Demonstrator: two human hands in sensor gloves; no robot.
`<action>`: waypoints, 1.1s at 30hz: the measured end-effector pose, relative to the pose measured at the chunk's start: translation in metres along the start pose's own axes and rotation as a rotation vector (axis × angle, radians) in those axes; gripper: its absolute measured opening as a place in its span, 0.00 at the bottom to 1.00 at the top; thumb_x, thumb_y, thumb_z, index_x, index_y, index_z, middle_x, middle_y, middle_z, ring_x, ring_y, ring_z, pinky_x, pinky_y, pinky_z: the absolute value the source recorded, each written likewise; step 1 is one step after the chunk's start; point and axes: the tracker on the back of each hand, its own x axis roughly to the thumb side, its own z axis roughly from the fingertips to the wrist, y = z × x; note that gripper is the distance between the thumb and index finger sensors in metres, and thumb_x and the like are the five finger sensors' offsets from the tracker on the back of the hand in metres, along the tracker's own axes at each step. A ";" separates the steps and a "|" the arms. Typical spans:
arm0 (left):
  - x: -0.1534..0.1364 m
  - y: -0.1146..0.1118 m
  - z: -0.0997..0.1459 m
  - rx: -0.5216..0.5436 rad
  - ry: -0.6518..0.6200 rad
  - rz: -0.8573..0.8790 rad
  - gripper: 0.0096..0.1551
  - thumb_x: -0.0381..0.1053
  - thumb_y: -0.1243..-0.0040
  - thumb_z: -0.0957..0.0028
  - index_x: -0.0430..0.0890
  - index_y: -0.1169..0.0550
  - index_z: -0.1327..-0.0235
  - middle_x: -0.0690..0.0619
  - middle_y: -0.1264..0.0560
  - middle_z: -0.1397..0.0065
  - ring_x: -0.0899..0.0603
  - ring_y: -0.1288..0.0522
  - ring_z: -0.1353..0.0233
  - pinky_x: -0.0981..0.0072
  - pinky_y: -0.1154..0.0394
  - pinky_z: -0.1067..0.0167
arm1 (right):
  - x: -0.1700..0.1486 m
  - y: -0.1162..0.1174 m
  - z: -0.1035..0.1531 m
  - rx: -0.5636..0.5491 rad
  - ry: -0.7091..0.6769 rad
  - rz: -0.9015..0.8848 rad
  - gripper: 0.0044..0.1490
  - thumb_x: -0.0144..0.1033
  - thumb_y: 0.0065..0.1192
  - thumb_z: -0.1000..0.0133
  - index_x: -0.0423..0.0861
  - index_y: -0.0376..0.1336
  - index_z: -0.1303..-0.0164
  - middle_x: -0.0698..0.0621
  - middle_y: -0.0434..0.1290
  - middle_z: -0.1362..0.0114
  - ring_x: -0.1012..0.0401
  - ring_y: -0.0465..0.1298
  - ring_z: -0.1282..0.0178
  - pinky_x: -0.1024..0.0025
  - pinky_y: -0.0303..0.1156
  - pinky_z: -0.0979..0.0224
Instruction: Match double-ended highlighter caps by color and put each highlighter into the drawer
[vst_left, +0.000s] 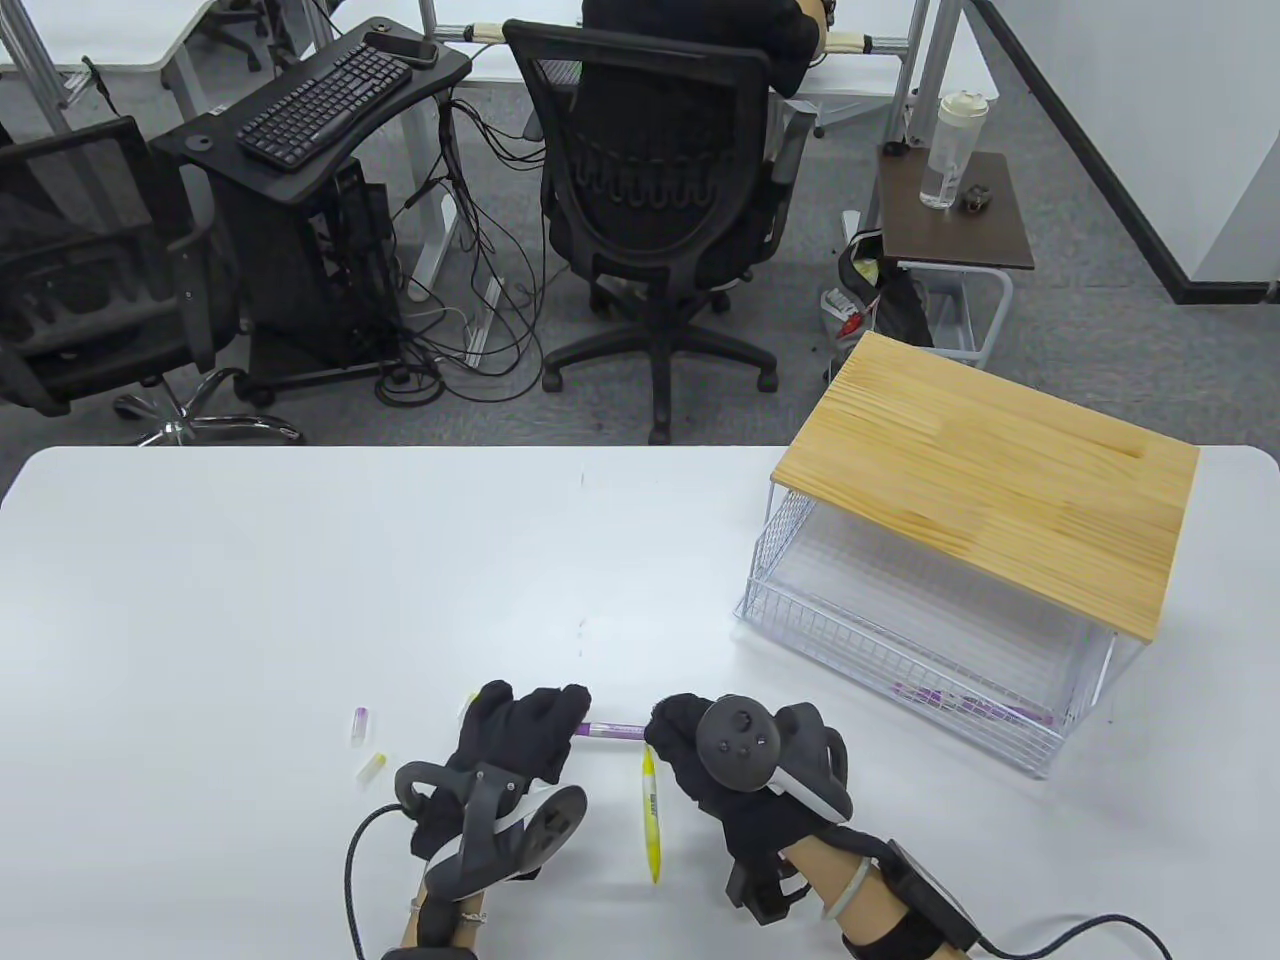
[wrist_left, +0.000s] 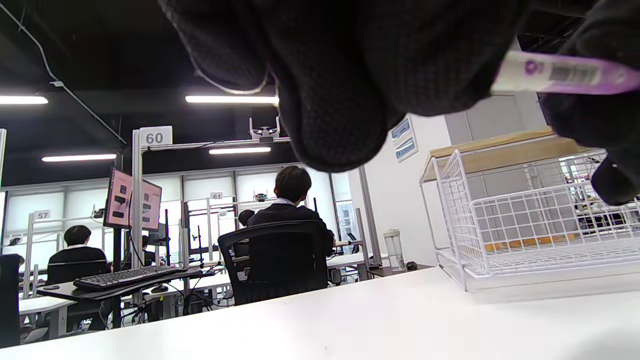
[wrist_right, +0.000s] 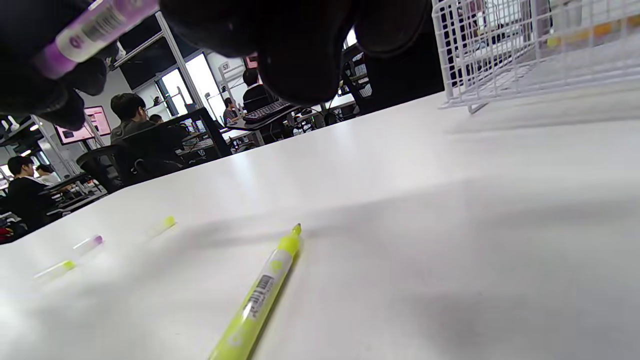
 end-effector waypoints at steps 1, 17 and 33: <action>0.002 0.000 -0.001 -0.006 -0.005 -0.008 0.27 0.50 0.34 0.59 0.57 0.19 0.43 0.59 0.16 0.41 0.58 0.12 0.51 0.52 0.25 0.30 | -0.002 -0.001 -0.001 0.013 0.004 -0.006 0.28 0.60 0.31 0.36 0.61 0.55 0.30 0.67 0.69 0.45 0.65 0.74 0.36 0.52 0.57 0.09; 0.029 -0.004 -0.003 -0.123 -0.088 -0.100 0.35 0.58 0.45 0.51 0.56 0.31 0.26 0.56 0.23 0.28 0.54 0.17 0.36 0.41 0.32 0.27 | 0.029 0.017 0.011 -0.069 -0.060 0.242 0.28 0.59 0.49 0.38 0.64 0.58 0.27 0.62 0.67 0.25 0.57 0.69 0.22 0.43 0.52 0.10; -0.138 -0.010 0.037 -0.304 0.566 0.005 0.34 0.58 0.49 0.47 0.49 0.26 0.27 0.47 0.23 0.27 0.45 0.17 0.35 0.32 0.33 0.31 | 0.022 0.010 0.009 -0.109 -0.032 0.181 0.50 0.53 0.55 0.36 0.74 0.28 0.18 0.69 0.66 0.23 0.67 0.76 0.30 0.63 0.67 0.12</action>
